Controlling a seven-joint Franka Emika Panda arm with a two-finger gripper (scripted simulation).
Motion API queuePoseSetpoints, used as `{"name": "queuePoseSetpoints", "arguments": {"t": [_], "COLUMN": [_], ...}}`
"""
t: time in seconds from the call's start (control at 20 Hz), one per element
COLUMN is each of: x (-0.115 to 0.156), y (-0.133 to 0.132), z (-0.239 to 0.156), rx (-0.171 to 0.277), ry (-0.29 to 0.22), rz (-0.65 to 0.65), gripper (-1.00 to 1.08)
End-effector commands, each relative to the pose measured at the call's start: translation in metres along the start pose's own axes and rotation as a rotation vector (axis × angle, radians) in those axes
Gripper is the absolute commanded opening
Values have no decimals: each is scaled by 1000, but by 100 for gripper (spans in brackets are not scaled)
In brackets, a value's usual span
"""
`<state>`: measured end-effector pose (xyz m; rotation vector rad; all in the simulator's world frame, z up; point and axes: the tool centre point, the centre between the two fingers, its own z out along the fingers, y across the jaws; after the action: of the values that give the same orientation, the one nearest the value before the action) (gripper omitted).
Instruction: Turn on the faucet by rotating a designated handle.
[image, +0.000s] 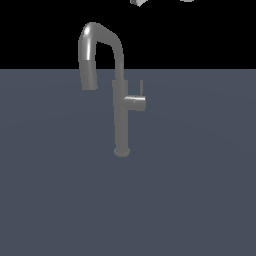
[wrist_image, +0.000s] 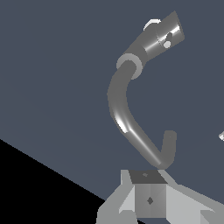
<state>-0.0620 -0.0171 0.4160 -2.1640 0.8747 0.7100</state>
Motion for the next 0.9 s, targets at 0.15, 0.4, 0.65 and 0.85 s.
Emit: {"name": "queuePoseSetpoints", "arguments": {"t": [0.15, 0.4, 0.65, 0.85], "x": [36, 69, 101, 124], "y": [-1, 2, 8, 15], "z": [3, 9, 19, 31], "rx": [127, 242, 360, 454], "ry": [-97, -186, -276, -348], "rz": [127, 244, 364, 459], "gripper": [-100, -100, -100, -100]}}
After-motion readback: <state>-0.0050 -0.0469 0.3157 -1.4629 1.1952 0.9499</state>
